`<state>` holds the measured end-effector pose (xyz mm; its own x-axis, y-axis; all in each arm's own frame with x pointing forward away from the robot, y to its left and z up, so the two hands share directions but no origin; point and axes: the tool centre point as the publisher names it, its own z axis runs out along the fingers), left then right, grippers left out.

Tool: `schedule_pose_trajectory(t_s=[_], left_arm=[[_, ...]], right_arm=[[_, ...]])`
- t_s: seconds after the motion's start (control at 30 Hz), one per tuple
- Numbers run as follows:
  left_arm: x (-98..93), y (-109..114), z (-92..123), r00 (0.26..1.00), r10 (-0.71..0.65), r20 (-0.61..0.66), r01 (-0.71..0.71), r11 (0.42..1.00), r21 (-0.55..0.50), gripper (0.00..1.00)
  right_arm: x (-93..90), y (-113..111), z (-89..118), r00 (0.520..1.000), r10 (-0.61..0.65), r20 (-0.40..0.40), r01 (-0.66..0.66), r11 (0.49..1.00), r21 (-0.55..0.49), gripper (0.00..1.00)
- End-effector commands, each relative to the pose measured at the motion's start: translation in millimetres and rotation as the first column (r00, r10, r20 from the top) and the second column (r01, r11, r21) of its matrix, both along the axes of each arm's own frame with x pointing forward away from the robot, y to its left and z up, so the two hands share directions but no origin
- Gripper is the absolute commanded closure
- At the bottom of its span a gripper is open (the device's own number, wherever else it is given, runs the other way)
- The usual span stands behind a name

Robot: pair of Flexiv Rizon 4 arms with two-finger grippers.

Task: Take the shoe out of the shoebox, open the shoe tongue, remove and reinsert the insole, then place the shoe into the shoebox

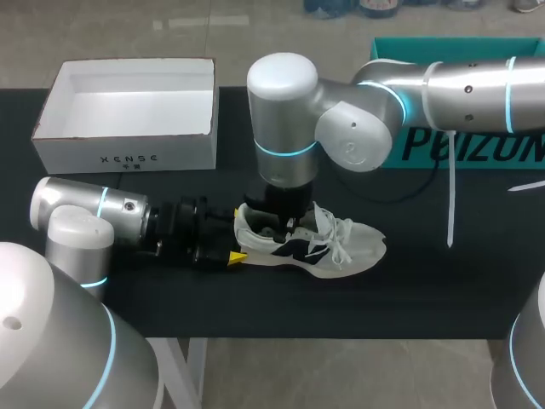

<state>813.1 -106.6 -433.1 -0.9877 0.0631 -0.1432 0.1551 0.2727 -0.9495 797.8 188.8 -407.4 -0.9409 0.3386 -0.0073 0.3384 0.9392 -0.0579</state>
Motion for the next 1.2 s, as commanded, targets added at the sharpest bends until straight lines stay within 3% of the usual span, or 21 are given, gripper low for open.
schedule_pose_trajectory(t_s=[0.03,0.73,1.2], left_arm=[[1.3,0.2,-2.3,1.000,0.001,0.000,-0.001,1.000,0.001,1.00],[1.3,0.2,-2.3,1.000,0.001,0.000,-0.001,1.000,0.001,1.00],[1.3,0.2,-2.3,1.000,0.001,0.000,-0.001,1.000,0.001,1.00]], right_arm=[[-3.7,-3.7,7.1,1.000,-0.007,0.012,0.007,1.000,0.009,1.00],[27.7,-9.9,49.3,0.993,-0.057,0.100,0.053,0.998,0.046,1.00],[46.2,18.7,68.4,0.989,-0.062,0.133,0.048,0.993,0.105,1.00]])
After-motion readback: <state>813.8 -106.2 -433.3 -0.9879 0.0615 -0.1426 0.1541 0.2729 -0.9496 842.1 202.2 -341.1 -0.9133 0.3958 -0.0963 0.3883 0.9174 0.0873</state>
